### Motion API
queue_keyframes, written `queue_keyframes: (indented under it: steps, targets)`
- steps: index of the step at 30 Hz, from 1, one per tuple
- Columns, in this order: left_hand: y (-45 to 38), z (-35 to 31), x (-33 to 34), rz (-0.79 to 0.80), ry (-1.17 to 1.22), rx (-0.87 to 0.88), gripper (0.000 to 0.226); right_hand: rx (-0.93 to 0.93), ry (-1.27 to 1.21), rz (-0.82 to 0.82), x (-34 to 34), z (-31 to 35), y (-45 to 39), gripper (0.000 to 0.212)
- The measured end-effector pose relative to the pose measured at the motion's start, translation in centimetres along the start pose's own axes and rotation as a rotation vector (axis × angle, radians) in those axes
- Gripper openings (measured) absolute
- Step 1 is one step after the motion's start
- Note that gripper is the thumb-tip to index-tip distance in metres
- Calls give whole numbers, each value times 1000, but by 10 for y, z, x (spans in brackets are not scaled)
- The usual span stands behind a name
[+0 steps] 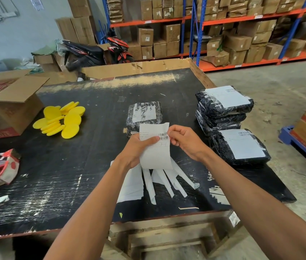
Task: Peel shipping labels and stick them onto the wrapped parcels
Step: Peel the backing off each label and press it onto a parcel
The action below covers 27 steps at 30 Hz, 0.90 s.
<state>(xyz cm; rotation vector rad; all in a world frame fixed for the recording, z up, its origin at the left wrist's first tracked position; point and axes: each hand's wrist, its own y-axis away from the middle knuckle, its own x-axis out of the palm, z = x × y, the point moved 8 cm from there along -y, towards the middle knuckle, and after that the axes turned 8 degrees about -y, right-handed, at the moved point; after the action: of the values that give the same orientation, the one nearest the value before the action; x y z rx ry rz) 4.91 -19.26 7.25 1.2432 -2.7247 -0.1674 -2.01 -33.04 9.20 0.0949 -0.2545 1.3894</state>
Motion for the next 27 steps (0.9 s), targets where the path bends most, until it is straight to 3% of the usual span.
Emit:
queue_keyframes:
  steps: [9,12,16,17,19,22,24,27]
  targets:
    - [-3,-2,-2,-23,35,-6,26,-24,-63,-77,-9,0,-3,25]
    - [-8,-2,-5,-55,-25,12,38,-24,-61,-99,-11,-2,-4,25]
    - [-12,-15,-19,-340,-347,112,74,-50,65,-167,-15,0,-2,19]
    - [-8,-22,-22,-443,-429,165,76,-54,97,-176,-16,1,-2,17]
    - [-3,-38,-21,-537,-521,324,55,-55,166,-185,-18,0,-3,14]
    - [-6,-49,0,-304,-476,404,20,-83,276,-160,-15,1,-4,15]
    - [-6,-51,12,-181,-430,383,17,-114,351,-139,-12,5,-4,19]
    - [-5,-52,20,-133,-395,352,18,-146,413,-140,-8,11,-1,21]
